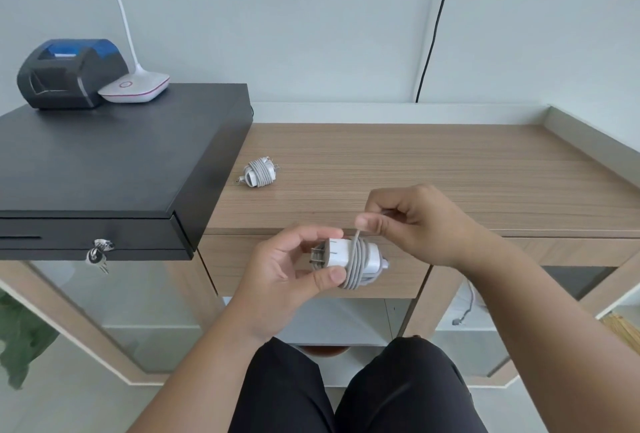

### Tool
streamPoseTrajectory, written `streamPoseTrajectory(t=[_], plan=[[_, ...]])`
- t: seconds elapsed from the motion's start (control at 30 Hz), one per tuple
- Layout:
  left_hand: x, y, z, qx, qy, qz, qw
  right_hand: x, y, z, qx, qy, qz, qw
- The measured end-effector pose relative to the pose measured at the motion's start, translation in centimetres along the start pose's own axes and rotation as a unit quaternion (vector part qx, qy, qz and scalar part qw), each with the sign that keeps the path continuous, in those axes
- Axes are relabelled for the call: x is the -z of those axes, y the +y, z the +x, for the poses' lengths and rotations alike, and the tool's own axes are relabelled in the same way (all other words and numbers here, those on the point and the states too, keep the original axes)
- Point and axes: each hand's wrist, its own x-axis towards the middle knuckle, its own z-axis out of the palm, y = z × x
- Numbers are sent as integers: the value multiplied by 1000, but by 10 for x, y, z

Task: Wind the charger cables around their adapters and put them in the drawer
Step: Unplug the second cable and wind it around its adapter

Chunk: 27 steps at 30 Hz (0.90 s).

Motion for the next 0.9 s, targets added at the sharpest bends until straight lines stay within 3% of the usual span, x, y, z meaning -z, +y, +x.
streamPoseTrajectory(t=[0.2,0.33,0.43,0.57,0.67,0.9], plan=[[-5,2,0,48,-31,-160,985,-35,4,-5,-91,-24,323,942],[-4,4,5,54,9,-226,973,-54,-2,-12,-167,-48,381,908],[-3,6,10,61,88,-227,968,-70,-5,-19,-226,-47,362,903],[-9,4,17,90,175,-159,967,-87,-9,-28,-224,-31,173,959],[-14,0,17,84,199,-132,968,-85,-17,-31,-194,-42,53,979],[-4,-9,13,38,173,98,979,-55,-32,-32,-104,-34,-101,989]])
